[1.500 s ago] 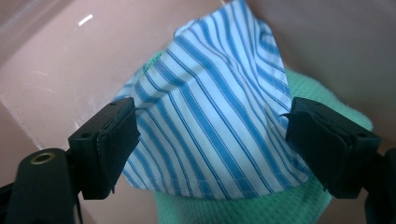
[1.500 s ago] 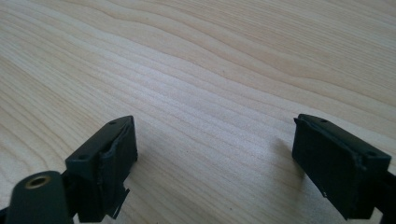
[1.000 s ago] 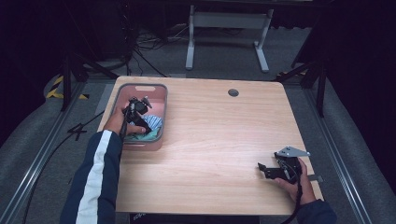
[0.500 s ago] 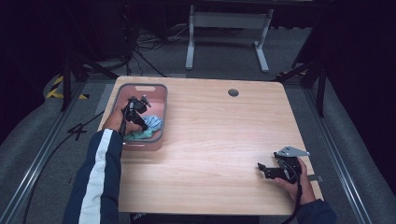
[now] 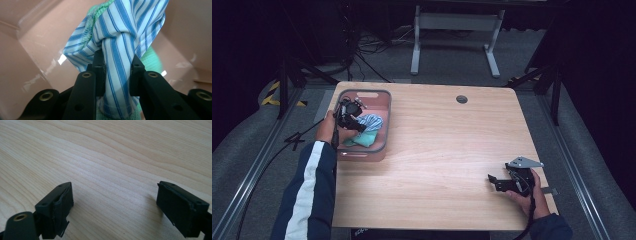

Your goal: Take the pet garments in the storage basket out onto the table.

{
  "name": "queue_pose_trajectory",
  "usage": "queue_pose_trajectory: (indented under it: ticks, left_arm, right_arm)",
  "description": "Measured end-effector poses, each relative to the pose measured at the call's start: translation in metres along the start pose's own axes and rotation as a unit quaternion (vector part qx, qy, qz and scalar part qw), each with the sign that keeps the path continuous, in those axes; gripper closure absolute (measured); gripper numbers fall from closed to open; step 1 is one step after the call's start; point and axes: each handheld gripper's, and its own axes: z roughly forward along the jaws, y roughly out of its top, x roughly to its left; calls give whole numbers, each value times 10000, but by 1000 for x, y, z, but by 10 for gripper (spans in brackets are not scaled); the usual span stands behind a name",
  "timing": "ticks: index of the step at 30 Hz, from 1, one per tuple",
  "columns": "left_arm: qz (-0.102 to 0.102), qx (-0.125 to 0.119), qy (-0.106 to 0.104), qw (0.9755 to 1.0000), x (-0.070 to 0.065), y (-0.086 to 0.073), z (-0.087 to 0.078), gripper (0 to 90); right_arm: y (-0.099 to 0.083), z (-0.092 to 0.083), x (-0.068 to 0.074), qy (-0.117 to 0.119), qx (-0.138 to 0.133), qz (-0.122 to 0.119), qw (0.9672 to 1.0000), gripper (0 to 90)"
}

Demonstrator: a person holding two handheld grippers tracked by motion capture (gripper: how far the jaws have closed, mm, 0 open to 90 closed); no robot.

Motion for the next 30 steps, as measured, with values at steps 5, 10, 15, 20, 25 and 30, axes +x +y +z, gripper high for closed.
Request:
queue_pose_trajectory:
  ticks: [5, 10, 15, 20, 25, 30]
  left_arm:
    - [-1, -489, 99, 9988, -4, -7, -17, 741]
    - [-75, -892, 246, 9957, -4, -10, -30, 746]
    - [-134, -1221, 255, 9921, -6, -13, -39, 747]
    - [-124, -1512, 311, 9879, -12, -13, -52, 747]
    - [30, -1723, 272, 9847, -18, -8, -63, 747]
    - [138, -1890, 227, 9816, -27, -2, -73, 748]
  right_arm:
    - [0, 0, 0, 3, -3, -1, 10000, 144]
    - [0, 0, 0, 4, -3, -2, 10000, 144]
    - [0, 0, 0, 3, -3, -1, 10000, 144]
    - [0, 0, 0, 3, -2, 1, 10000, 144]
    - [0, 0, 0, 5, -3, 1, 10000, 144]
    - [0, 0, 0, 5, -3, 1, 10000, 144]
